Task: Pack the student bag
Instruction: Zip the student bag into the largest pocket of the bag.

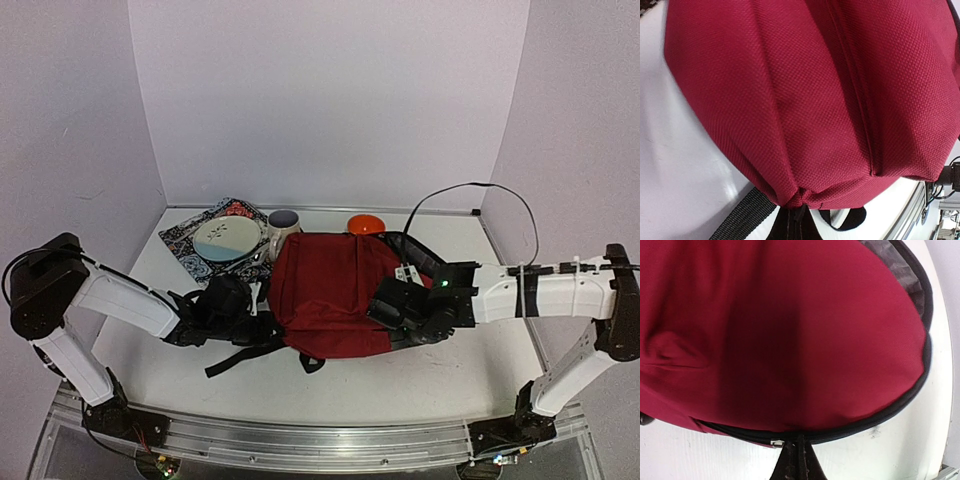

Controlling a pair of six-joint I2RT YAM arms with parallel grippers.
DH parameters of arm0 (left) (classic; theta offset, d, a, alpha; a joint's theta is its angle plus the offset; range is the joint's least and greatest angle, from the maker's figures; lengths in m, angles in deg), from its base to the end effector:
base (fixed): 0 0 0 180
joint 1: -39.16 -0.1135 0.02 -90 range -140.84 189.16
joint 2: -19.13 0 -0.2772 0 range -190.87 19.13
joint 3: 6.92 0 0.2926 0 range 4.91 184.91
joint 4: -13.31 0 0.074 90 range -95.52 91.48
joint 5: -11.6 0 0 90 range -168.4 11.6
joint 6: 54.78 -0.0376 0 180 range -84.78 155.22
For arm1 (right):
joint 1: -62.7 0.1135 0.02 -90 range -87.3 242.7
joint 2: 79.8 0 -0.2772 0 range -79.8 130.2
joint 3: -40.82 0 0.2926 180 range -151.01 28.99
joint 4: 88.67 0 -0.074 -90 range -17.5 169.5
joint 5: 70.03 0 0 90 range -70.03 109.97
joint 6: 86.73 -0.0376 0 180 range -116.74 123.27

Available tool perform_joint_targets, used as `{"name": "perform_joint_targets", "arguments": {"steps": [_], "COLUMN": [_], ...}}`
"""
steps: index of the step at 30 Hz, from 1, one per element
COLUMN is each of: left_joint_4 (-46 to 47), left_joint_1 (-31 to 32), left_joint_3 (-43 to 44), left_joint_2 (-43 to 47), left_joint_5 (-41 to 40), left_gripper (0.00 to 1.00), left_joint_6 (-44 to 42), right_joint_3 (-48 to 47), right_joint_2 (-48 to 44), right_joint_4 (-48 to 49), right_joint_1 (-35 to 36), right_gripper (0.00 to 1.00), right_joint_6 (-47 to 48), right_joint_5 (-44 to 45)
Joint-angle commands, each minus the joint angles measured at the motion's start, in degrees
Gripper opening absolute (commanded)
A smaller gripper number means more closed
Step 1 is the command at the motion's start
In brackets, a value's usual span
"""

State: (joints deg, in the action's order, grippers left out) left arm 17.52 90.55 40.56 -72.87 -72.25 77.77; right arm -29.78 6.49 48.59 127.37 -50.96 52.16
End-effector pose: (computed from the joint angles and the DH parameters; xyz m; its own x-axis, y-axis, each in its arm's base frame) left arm 0.1986 -0.2551 0.1133 -0.8572 -0.0040 -0.5149 0.3369 0.7519 -0.5667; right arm 0.1632 0.2980 0.2208 -0.7369 0.0482 -0.6743 -0.0816 0.9838 0.1595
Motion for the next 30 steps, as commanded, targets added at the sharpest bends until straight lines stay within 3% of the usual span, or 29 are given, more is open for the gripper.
{"name": "perform_joint_targets", "arguments": {"steps": [1, 7, 13, 24, 30], "left_joint_4": [-1.0, -7.0, -11.0, -12.4, -12.5], "left_joint_1": [-5.2, -7.3, -7.4, -7.4, -7.4], "left_joint_3": [-1.7, 0.1, 4.2, 15.8, 23.6], "left_joint_2": [2.8, 2.4, 1.6, -5.4, -8.8], "left_joint_5": [-3.0, -6.4, -11.0, -8.5, -6.8], "left_gripper": [0.00, 0.00, 0.00, 0.00, 0.02], "left_joint_6": [-2.2, -4.7, -8.9, -15.6, -17.1], "right_joint_3": [3.8, 5.2, 6.2, -5.7, -9.9], "right_joint_2": [-6.6, -12.3, -13.9, -4.3, 1.5], "right_joint_4": [-4.8, -3.7, 3.6, 7.0, 8.1], "right_joint_1": [-2.5, -2.7, -0.6, 12.2, 12.8], "right_gripper": [0.00, 0.00, 0.00, 0.00, 0.00], "right_joint_6": [0.9, 4.5, 12.1, 16.0, 13.3], "right_joint_5": [0.8, -2.3, -12.8, -17.1, -11.0]}}
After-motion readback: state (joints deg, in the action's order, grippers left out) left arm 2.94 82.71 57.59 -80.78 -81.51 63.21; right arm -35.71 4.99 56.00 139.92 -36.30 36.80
